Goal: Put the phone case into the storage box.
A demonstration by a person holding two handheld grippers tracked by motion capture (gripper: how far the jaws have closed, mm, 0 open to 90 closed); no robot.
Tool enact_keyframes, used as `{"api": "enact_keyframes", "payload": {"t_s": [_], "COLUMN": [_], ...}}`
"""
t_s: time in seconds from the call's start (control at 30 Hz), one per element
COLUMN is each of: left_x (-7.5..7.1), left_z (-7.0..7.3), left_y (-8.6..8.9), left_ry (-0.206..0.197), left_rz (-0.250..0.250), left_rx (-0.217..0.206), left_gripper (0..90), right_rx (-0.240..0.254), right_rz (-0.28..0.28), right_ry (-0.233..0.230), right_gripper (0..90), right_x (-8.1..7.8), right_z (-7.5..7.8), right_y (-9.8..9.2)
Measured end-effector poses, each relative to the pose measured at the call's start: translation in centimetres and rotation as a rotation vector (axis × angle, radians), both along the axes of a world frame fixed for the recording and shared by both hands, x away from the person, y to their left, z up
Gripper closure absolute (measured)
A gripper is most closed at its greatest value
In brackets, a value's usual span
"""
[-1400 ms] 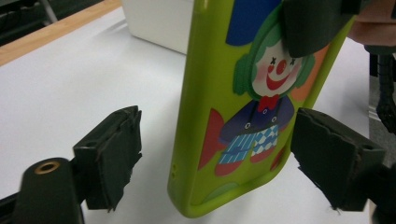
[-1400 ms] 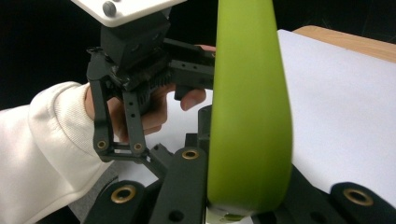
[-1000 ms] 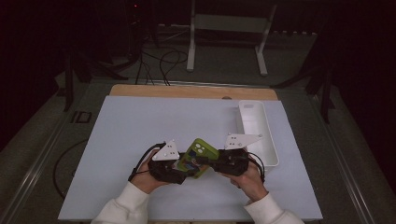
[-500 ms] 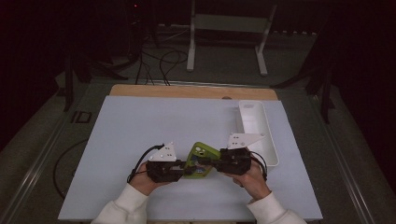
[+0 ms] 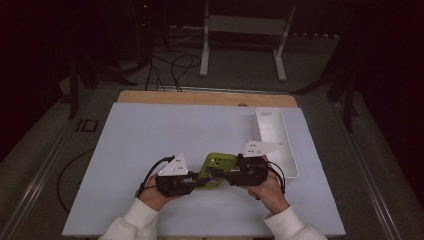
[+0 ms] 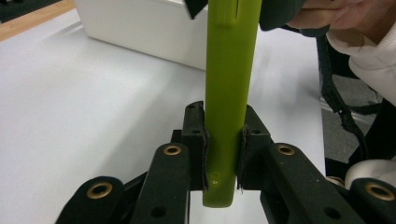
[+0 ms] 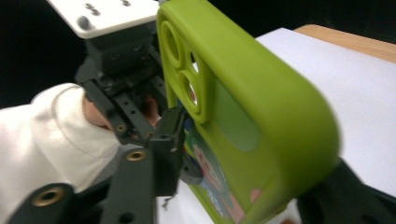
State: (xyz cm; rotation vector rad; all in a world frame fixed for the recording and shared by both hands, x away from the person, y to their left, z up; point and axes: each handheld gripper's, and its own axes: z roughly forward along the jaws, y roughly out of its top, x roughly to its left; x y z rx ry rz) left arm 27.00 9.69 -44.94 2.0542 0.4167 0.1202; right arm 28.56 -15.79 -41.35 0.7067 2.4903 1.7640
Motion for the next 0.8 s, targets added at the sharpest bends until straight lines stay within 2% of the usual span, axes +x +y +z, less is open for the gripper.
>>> {"api": "enact_keyframes", "payload": {"t_s": [0.2, 0.27, 0.33, 0.4, 0.57, 0.8], "left_x": [0.05, 0.06, 0.05, 0.04, 0.07, 0.06], "left_z": [0.10, 0.15, 0.25, 0.27, 0.27, 0.42], "left_y": [0.19, 0.26, 0.37, 0.39, 0.38, 0.52], "left_ry": [-0.006, -0.010, -0.013, -0.016, -0.019, -0.027], "left_rz": [0.022, 0.026, 0.035, 0.043, 0.058, 0.086], "left_rx": [0.001, 0.002, 0.001, 0.001, 0.008, 0.004], "left_gripper": [77.3, 77.3, 77.4, 77.3, 77.3, 77.3], "right_rx": [-0.016, -0.020, -0.033, -0.043, -0.064, -0.068], "right_rz": [-0.044, -0.053, -0.083, -0.102, -0.137, -0.157], "right_ry": [-0.004, -0.005, -0.013, -0.014, -0.024, -0.028], "right_gripper": [32.1, 29.2, 19.7, 13.9, 8.9, 8.3], "right_x": [-0.06, -0.07, -0.15, -0.20, -0.27, -0.32], "right_z": [0.03, 0.05, 0.12, 0.17, 0.22, 0.29], "right_y": [0.22, 0.20, 0.20, 0.23, 0.33, 0.21]}}
